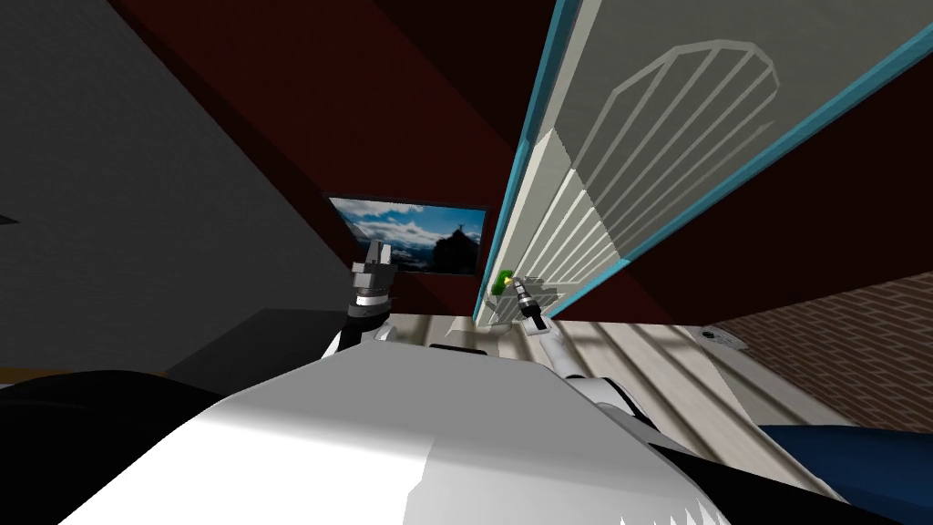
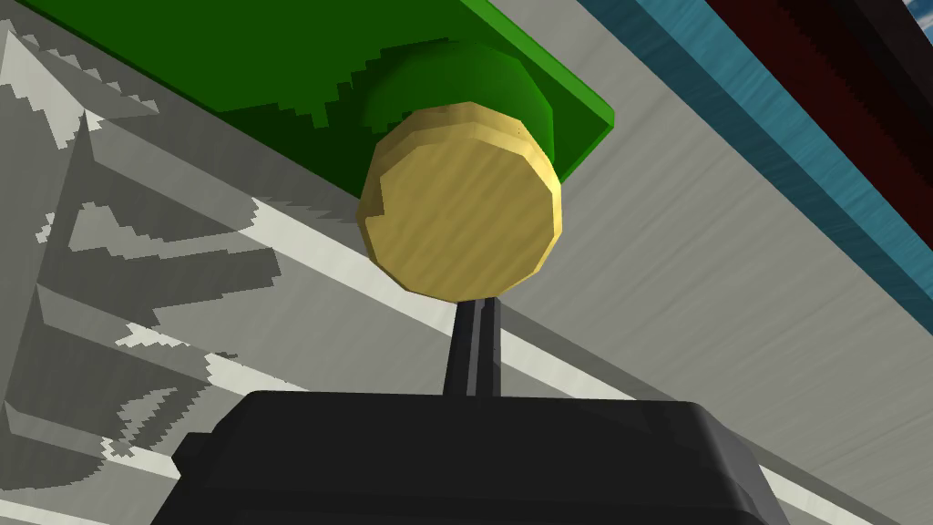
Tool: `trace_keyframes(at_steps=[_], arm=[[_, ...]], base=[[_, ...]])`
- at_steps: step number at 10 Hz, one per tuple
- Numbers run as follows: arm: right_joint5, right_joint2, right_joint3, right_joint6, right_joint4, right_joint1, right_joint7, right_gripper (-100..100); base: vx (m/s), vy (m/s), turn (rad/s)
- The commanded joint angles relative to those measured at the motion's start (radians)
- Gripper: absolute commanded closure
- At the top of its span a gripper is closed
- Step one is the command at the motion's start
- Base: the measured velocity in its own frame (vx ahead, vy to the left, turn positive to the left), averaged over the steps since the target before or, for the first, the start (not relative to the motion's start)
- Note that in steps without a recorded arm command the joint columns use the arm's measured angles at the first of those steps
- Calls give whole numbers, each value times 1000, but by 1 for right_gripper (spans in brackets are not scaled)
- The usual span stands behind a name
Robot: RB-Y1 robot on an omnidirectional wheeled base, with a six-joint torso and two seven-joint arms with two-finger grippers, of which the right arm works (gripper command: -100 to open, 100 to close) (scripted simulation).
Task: Pull the door open
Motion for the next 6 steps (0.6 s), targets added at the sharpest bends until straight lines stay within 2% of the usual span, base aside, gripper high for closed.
trace_keyframes(at_steps=[1, 2, 6], arm=[[2, -14, 4, -7, 10, 2, 41, -100], [2, -14, 4, -7, 10, 2, 41, -100], [6, -51, 15, -26, 35, 6, 159, -100]], base=[[-77, -28, 31], [-31, 32, -32], [-35, 58, -5]])
